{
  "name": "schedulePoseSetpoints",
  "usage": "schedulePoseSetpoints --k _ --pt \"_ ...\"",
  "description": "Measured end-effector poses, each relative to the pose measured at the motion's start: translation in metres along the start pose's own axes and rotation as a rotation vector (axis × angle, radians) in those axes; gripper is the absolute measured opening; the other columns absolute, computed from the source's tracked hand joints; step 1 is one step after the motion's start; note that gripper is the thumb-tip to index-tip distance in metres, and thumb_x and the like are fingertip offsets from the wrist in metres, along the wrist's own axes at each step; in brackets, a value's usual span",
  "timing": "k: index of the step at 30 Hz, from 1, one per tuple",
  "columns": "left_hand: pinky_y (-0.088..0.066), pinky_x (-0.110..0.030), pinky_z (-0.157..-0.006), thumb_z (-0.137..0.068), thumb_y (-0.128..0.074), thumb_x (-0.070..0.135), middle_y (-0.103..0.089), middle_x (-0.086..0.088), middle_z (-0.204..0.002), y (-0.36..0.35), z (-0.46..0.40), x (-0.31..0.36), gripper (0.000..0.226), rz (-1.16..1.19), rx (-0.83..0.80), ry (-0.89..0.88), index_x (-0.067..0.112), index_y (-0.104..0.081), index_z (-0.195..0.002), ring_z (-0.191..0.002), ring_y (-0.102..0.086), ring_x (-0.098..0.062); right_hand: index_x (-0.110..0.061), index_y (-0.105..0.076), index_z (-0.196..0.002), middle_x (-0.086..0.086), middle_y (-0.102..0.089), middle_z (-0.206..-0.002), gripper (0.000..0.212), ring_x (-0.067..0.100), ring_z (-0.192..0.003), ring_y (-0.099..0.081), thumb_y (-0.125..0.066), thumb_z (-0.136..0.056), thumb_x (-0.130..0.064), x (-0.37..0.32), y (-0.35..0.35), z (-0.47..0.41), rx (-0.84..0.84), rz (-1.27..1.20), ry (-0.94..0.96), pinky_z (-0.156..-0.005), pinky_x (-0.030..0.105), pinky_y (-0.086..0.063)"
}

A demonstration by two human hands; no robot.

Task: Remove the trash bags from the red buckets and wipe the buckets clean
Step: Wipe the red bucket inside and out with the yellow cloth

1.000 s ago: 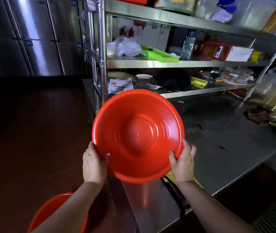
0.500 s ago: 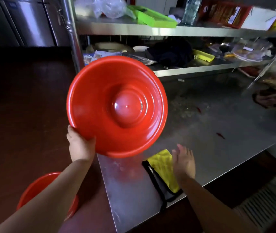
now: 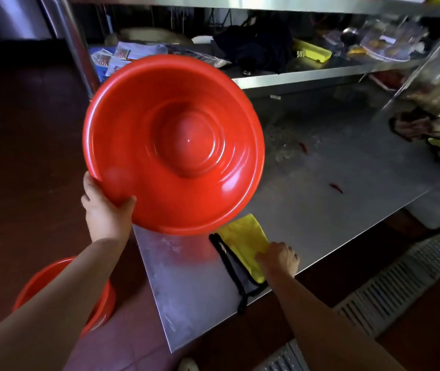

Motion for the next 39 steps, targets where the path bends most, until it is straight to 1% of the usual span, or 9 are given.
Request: schedulePoseSetpoints --k 6,12,15,21,25,28,33,37,39 --pt "-0.044 -0.042 -0.088 -0.083 -0.069 0.021 -0.057 -0.024 -0.120 0.001 -0.002 0.002 0.070 0.043 -0.126 0.022 0.008 -0.029 -0.138 -0.109 -0.055 -0.042 -0.014 -0.050 -0.079 0.006 -0.055 -0.085 0.017 0.031 -0.081 -0.058 -0.062 -0.076 -0.025 -0.016 0.033 0.058 0.090 -0.460 -0.039 -0.062 0.030 -0.038" --pt "-0.046 -0.042 -0.085 -0.085 -0.067 0.023 -0.062 -0.026 -0.113 0.004 -0.014 -0.003 0.061 0.082 -0.194 -0.020 0.004 -0.036 -0.134 -0.104 -0.059 -0.042 -0.008 -0.060 -0.091 0.002 -0.061 -0.110 0.029 0.023 -0.092 -0.058 -0.061 -0.069 -0.028 -0.055 0.125 0.143 0.664 -0.679 0.191 -0.064 0.026 -0.034" --pt "-0.046 -0.041 -0.083 -0.087 -0.063 0.025 -0.063 -0.024 -0.110 0.006 -0.019 -0.015 0.058 0.093 -0.211 -0.039 0.009 -0.037 -0.136 -0.102 -0.059 -0.042 -0.013 -0.059 -0.080 -0.001 -0.062 -0.119 0.017 0.013 -0.090 -0.054 -0.063 -0.065 -0.019 -0.109 0.149 0.168 0.829 -0.459 0.465 -0.056 0.024 -0.041" --pt "-0.044 -0.038 -0.080 -0.092 -0.056 0.024 -0.063 -0.025 -0.111 0.003 -0.016 -0.049 0.062 0.091 -0.257 -0.036 0.018 -0.025 -0.145 -0.101 -0.060 -0.042 -0.023 -0.048 -0.116 0.002 -0.064 -0.102 0.059 0.030 -0.098 -0.060 -0.073 -0.063 -0.016 -0.215 0.057 0.140 0.362 0.059 0.625 -0.081 0.041 -0.052" --pt "-0.043 -0.033 -0.077 -0.093 -0.054 0.025 -0.064 -0.020 -0.113 0.001 -0.008 -0.071 0.063 0.128 -0.286 -0.087 0.023 -0.021 -0.146 -0.100 -0.061 -0.039 -0.034 -0.043 -0.127 0.002 -0.057 -0.123 0.036 0.025 -0.118 -0.050 -0.047 -0.091 -0.033 -0.234 -0.017 0.139 0.024 0.037 0.583 -0.100 0.038 -0.037" --pt "-0.045 -0.034 -0.080 -0.093 -0.053 0.026 -0.064 -0.017 -0.115 -0.001 -0.006 -0.082 0.063 0.131 -0.281 -0.128 0.027 -0.020 -0.146 -0.100 -0.062 -0.036 -0.027 -0.055 -0.113 0.003 -0.059 -0.118 0.046 0.027 -0.112 -0.053 -0.037 -0.087 -0.060 -0.241 -0.040 0.152 0.004 -0.165 0.600 -0.093 0.042 -0.041" --pt "-0.048 -0.039 -0.088 -0.092 -0.053 0.026 -0.063 -0.010 -0.116 -0.007 -0.012 -0.091 0.063 0.175 -0.320 -0.131 0.034 -0.017 -0.143 -0.100 -0.062 -0.029 -0.021 -0.051 -0.128 0.003 -0.056 -0.131 0.047 0.027 -0.122 -0.051 -0.055 -0.085 -0.039 -0.239 -0.057 0.153 0.098 -0.352 0.632 -0.099 0.044 -0.038" --pt "-0.045 -0.034 -0.092 -0.082 -0.063 0.007 -0.057 -0.008 -0.115 -0.020 -0.013 -0.115 0.078 0.217 -0.409 0.013 0.019 -0.017 -0.143 -0.102 -0.057 -0.024 -0.024 -0.052 -0.128 0.001 -0.063 -0.124 0.054 0.028 -0.111 -0.060 -0.051 -0.080 -0.049 -0.238 -0.067 0.142 0.157 -0.289 0.619 -0.092 0.045 -0.044" --pt "-0.044 -0.033 -0.086 -0.084 -0.062 0.005 -0.055 -0.012 -0.108 -0.028 -0.006 -0.130 0.055 0.238 -0.437 0.147 0.005 -0.028 -0.127 -0.104 -0.057 -0.029 -0.029 -0.050 -0.127 -0.001 -0.063 -0.123 0.053 0.026 -0.113 -0.056 -0.057 -0.078 -0.047 -0.239 -0.071 0.137 0.158 -0.286 0.635 -0.096 0.039 -0.034"
Point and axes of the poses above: each hand's wrist, its own z-axis away from the middle knuckle, its own y-axis out of the back of the hand, x = y × z, the point moved 8 cm from there along -z, towards the middle knuckle
